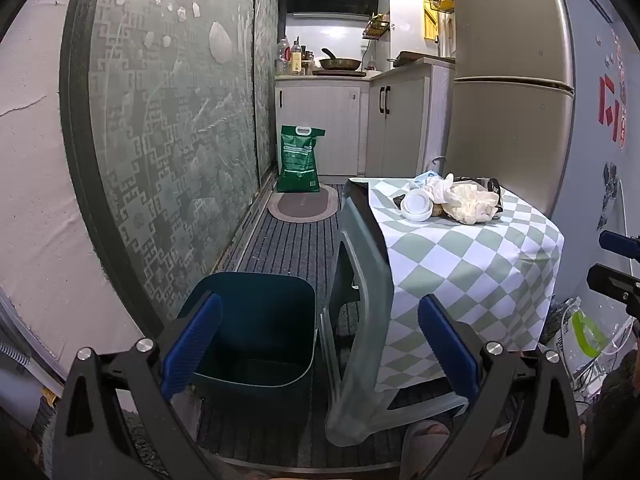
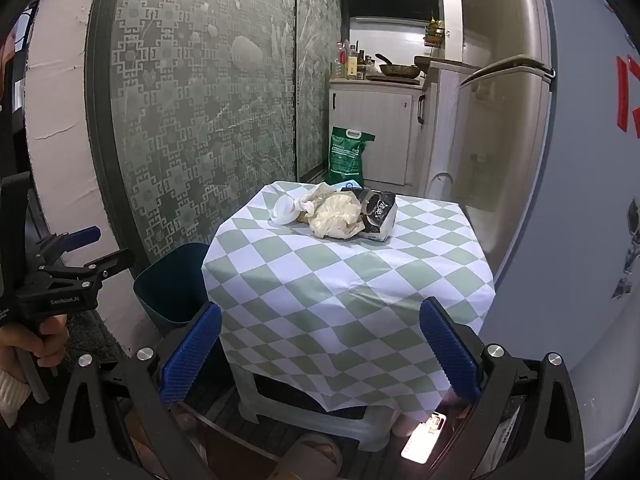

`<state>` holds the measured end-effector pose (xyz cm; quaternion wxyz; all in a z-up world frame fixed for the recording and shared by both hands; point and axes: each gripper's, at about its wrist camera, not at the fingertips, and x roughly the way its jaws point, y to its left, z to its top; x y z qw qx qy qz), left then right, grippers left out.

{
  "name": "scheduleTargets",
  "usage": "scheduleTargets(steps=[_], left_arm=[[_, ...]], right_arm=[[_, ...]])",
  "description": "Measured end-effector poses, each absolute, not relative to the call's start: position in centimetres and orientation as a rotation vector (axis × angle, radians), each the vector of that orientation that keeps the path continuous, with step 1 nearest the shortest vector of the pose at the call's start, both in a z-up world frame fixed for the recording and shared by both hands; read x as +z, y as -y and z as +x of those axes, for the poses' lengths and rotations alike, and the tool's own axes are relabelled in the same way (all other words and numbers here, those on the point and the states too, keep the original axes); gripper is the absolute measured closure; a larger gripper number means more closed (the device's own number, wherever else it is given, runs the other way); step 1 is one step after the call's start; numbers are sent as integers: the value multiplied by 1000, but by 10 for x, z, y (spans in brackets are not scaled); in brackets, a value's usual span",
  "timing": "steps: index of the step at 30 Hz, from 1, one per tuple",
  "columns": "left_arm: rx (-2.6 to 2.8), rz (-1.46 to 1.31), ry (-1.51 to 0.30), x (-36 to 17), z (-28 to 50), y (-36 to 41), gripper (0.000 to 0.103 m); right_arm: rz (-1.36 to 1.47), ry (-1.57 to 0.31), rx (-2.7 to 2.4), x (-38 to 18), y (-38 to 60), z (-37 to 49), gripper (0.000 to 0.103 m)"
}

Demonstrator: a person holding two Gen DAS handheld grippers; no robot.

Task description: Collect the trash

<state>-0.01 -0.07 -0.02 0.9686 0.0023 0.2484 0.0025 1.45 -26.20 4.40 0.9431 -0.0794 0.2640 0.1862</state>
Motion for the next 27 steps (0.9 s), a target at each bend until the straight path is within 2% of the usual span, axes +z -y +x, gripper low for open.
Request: scheduleTargets(steps=[27], left_arm=[[9, 1, -509, 0, 2, -2, 3]], right_arm=[[-142, -538, 380, 45, 264, 15, 3]])
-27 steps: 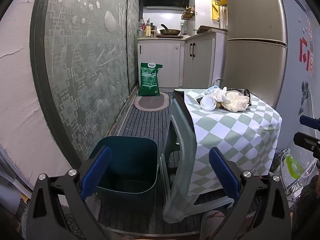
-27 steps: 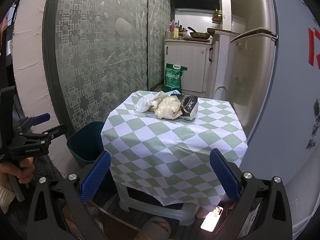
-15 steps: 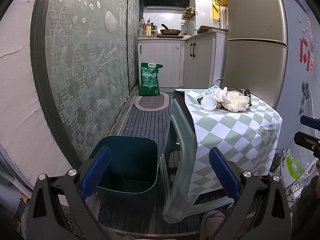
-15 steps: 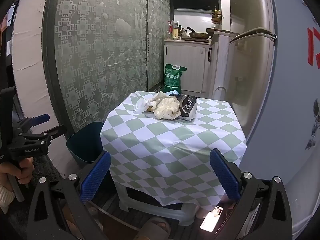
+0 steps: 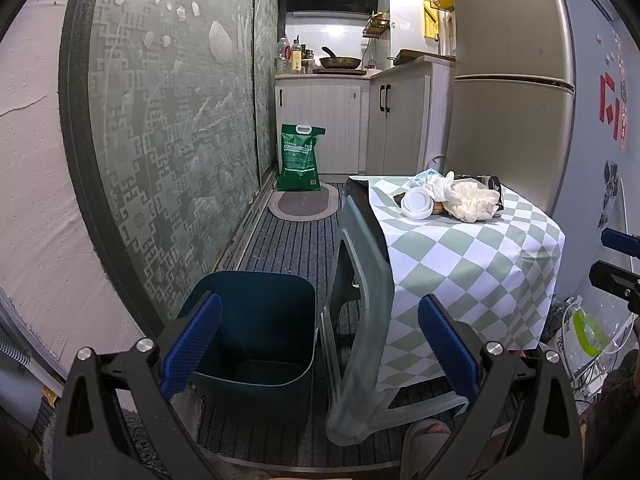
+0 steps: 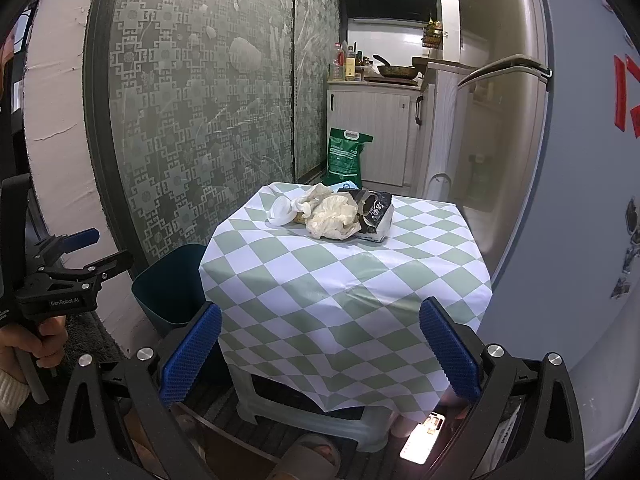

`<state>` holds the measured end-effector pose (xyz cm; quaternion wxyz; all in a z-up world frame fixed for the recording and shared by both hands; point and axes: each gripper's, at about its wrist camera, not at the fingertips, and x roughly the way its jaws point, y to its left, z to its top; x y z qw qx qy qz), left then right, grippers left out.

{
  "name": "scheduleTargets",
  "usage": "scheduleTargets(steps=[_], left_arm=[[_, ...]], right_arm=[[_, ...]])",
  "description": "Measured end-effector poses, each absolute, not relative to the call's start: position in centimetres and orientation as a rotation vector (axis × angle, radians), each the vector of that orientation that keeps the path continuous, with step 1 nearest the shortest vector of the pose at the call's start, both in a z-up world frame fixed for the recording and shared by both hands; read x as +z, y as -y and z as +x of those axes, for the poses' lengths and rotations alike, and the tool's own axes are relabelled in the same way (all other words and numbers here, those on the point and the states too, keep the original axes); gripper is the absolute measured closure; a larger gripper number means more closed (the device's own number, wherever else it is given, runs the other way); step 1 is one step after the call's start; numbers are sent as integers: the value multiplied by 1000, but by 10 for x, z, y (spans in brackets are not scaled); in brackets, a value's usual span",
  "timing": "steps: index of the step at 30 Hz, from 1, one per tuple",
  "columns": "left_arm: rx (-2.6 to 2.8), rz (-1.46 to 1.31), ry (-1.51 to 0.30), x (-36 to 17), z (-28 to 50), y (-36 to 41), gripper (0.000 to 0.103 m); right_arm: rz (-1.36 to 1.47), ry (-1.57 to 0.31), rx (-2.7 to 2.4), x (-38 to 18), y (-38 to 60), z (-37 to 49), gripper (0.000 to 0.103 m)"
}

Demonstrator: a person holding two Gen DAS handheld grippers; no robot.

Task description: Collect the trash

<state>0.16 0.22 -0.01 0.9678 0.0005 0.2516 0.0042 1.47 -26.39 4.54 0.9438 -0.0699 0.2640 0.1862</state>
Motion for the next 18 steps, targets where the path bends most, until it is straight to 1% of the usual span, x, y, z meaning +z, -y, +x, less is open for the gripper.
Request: scheduleTargets(steps=[18], left_arm=[[9, 2, -510, 0, 2, -1, 3]], right_arm=[[-142, -539, 380, 44, 264, 15, 3]])
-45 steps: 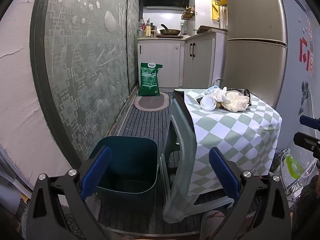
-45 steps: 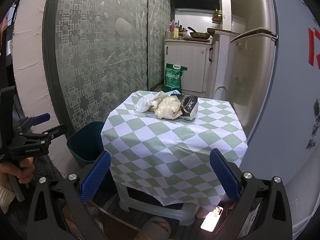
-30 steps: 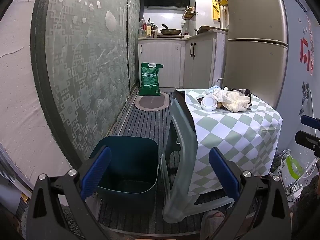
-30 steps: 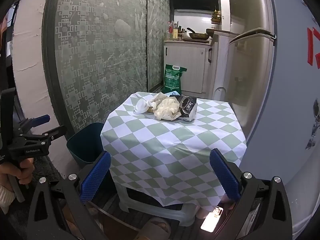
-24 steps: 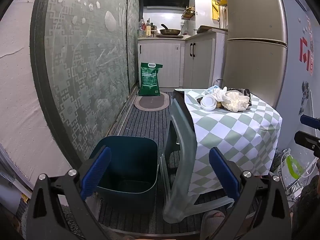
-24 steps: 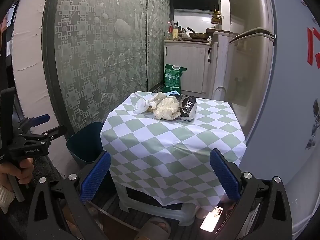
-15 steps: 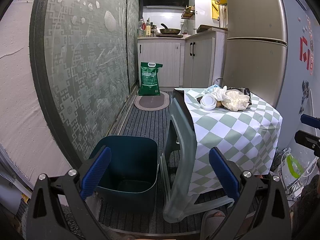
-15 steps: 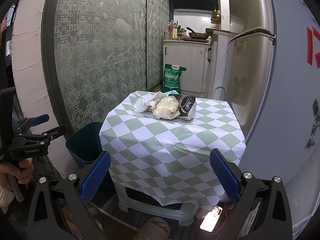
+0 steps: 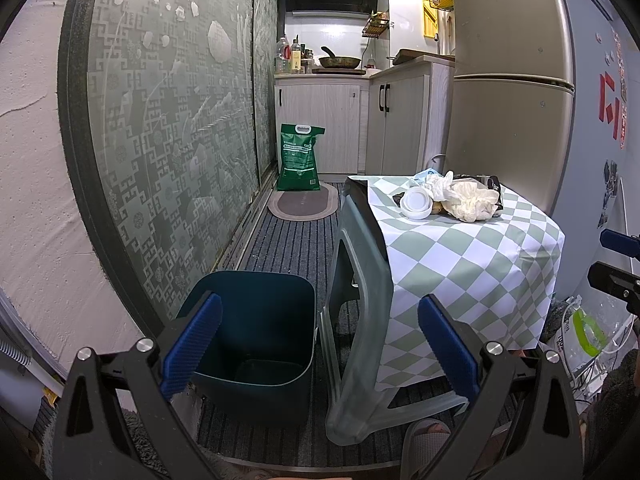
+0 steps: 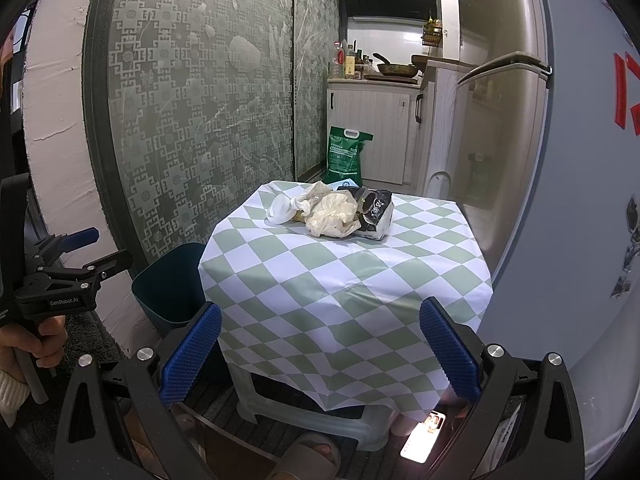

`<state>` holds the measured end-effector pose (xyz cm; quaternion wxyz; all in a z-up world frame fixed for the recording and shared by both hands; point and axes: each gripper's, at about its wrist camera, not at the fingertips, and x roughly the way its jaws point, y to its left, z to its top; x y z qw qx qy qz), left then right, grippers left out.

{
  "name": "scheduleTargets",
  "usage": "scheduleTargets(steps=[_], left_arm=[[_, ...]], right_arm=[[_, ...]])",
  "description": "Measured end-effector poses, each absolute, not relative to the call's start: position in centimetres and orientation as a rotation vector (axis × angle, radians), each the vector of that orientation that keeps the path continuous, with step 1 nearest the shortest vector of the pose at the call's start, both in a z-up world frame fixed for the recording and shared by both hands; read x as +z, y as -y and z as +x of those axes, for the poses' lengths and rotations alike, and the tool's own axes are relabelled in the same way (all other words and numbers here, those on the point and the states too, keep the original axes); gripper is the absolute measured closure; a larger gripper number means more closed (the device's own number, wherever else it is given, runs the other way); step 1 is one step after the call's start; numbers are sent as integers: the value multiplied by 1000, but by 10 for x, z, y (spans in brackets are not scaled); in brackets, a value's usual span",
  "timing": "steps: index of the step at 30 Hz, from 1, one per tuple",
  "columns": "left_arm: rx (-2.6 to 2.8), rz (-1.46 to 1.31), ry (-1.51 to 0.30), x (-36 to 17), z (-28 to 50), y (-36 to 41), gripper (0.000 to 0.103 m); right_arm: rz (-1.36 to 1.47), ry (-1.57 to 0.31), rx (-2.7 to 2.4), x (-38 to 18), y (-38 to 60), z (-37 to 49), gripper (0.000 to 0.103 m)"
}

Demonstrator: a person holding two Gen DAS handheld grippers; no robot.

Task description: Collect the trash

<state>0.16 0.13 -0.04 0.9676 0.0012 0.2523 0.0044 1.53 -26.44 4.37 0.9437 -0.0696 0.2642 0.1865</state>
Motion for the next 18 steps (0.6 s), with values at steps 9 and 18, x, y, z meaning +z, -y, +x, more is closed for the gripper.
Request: scheduleTargets(steps=[9, 18], left_arm=[[9, 3, -511, 0, 2, -1, 3], [10, 4, -511, 0, 2, -1, 3]], right_arm=[[-143, -539, 379, 44, 264, 16, 3], [-146, -540, 380, 43, 264, 16, 3]])
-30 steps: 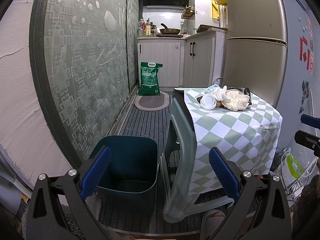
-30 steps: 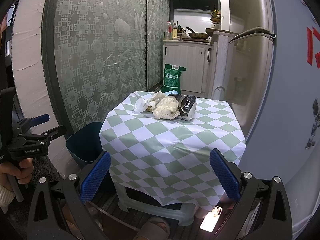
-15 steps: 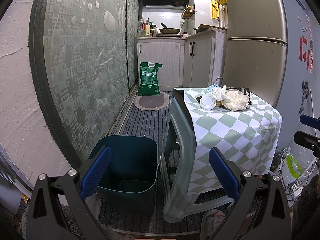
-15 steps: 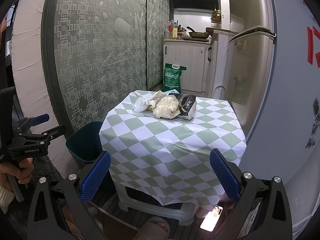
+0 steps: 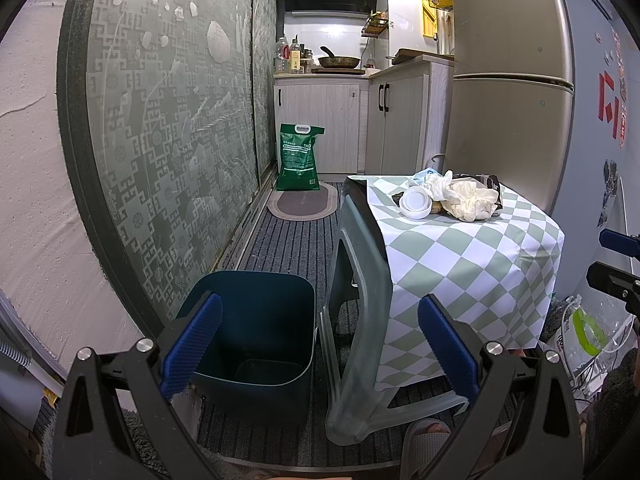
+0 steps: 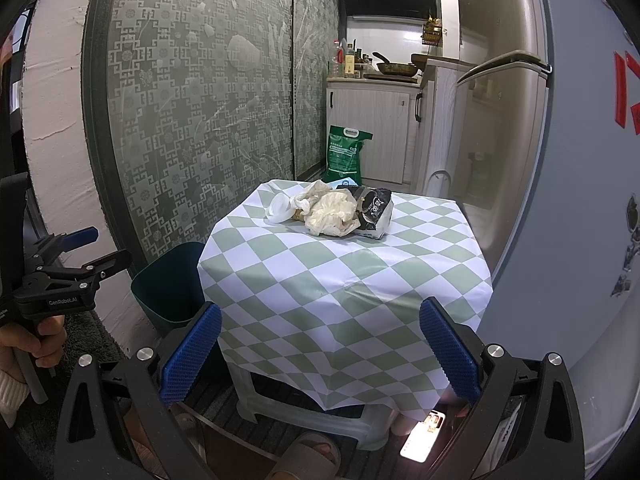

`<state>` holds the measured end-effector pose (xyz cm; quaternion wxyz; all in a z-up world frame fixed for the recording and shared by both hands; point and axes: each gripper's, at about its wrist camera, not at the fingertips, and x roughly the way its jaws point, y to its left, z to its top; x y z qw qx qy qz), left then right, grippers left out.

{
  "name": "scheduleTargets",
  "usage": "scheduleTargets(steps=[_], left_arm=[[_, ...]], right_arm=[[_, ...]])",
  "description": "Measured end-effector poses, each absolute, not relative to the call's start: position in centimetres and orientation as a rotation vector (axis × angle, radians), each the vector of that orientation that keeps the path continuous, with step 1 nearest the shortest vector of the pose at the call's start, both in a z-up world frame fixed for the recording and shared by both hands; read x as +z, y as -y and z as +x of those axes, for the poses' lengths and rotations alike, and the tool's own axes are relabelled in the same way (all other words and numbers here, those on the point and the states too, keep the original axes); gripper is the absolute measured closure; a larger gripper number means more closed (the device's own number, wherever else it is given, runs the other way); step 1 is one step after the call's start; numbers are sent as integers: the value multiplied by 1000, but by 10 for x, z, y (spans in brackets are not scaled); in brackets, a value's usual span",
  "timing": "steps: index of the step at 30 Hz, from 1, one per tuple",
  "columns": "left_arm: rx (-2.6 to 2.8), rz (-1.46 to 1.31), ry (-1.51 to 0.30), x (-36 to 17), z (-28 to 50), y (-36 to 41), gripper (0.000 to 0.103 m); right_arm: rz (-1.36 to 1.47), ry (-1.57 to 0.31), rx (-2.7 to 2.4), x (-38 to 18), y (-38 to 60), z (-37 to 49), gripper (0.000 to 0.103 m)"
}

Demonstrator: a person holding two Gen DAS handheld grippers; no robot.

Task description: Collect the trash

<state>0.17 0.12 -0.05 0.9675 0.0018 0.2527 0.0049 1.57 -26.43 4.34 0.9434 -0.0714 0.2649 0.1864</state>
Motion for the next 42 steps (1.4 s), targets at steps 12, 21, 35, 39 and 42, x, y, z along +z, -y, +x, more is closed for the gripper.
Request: scheduleTargets(steps=[12, 21, 35, 39, 42], left_arm=[[8, 4, -512, 0, 2, -1, 3], [8, 7, -512, -2, 1, 0, 3], [7, 8, -513, -2, 1, -1, 3], [5, 7, -512, -2, 1, -1, 3], [2, 4, -511, -6, 0, 3, 3]], right_arm=[[-146, -541, 379, 42, 265, 15, 3], [-149, -544, 380, 39, 265, 14, 3], [-149, -546, 380, 39, 265, 15, 3], [-150, -548, 379, 40, 264, 15, 3], [-153, -552, 378, 39, 264, 16, 3]])
